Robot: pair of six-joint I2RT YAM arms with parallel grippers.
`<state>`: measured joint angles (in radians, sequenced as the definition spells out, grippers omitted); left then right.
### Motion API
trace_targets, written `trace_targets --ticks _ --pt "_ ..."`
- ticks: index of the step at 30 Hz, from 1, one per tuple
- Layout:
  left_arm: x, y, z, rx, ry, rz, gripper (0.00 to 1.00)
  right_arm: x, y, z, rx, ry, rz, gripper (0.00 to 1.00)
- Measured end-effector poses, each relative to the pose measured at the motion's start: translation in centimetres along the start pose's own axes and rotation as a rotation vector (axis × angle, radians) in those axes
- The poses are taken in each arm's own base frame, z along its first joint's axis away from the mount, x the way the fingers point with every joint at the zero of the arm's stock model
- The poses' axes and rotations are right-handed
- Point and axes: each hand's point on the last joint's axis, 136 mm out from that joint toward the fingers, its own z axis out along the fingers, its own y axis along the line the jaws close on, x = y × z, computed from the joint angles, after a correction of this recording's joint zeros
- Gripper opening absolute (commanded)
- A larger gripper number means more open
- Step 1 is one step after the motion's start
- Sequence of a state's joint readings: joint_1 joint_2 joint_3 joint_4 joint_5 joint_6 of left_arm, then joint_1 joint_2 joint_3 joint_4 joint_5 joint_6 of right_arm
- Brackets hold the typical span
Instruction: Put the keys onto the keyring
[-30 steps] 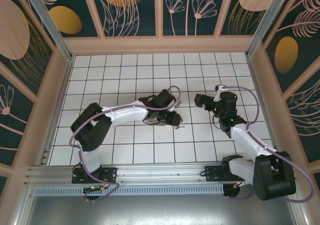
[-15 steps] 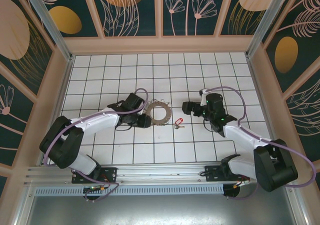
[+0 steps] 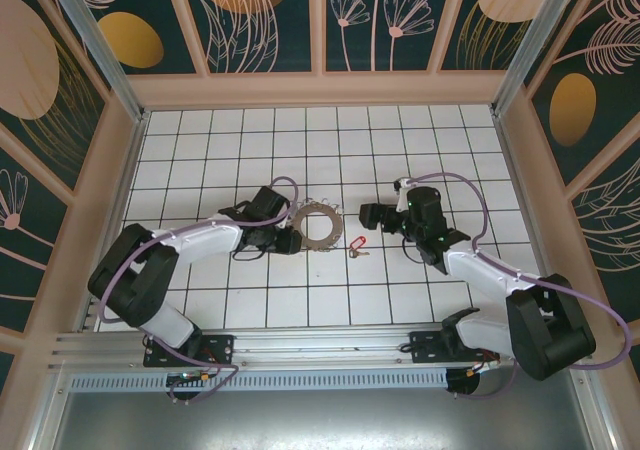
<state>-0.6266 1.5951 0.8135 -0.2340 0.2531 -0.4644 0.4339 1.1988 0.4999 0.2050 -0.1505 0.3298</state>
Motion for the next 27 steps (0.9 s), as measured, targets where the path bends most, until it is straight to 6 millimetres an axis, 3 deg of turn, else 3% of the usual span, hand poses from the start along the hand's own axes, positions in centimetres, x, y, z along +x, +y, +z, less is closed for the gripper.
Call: trace_targets --ticks 16,27 --pt "-0.9 -0.2 1.4 0.002 0.016 0.039 0.21 -0.3 -0.1 0.2 0.009 -0.003 0.002 0.99" --pt "-1.1 -0.6 1.7 0.020 0.020 0.046 0.04 -0.3 -0.3 0.2 0.020 -0.006 0.003 0.99"
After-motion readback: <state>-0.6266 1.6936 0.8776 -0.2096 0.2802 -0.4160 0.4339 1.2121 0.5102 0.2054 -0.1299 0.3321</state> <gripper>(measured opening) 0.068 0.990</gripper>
